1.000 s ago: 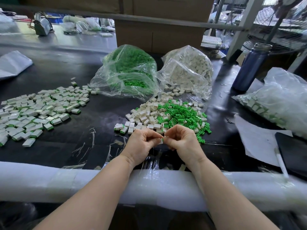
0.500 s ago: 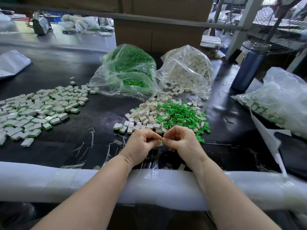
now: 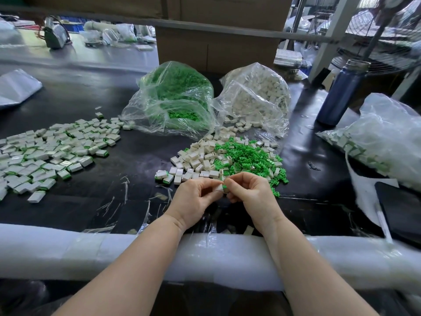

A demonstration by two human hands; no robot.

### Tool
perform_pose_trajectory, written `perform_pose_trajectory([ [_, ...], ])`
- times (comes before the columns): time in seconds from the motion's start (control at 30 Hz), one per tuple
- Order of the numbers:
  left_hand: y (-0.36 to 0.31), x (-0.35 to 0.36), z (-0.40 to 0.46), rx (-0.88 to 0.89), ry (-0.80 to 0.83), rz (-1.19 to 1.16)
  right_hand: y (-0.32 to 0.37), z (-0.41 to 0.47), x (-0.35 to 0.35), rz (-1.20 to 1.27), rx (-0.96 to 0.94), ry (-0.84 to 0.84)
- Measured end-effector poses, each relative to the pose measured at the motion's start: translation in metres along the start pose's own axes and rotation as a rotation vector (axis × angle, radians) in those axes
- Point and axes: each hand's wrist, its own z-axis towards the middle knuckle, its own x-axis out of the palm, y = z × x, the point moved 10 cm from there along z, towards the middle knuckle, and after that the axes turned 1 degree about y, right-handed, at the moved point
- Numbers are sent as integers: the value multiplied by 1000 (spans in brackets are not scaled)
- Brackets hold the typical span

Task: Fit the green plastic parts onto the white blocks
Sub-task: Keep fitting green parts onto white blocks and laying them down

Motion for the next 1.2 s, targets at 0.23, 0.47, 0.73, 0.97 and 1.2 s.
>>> perform_pose_trajectory([
  [0.23, 10, -1, 2, -67, -16, -97, -3, 2, 5, -97, 24, -7],
  [0.47, 14, 2, 1, -71, 20, -29, -8, 1, 8, -219, 79, 39],
  [0.73, 15, 2, 1, -51, 9, 25, -7, 0, 9, -233, 96, 77],
  [0.97, 13, 4, 3, -71, -5, -62, 0, -1, 5, -131, 17, -21],
  [1.2, 3, 0, 2, 4, -37, 87, 0, -1, 1, -106, 17, -52],
])
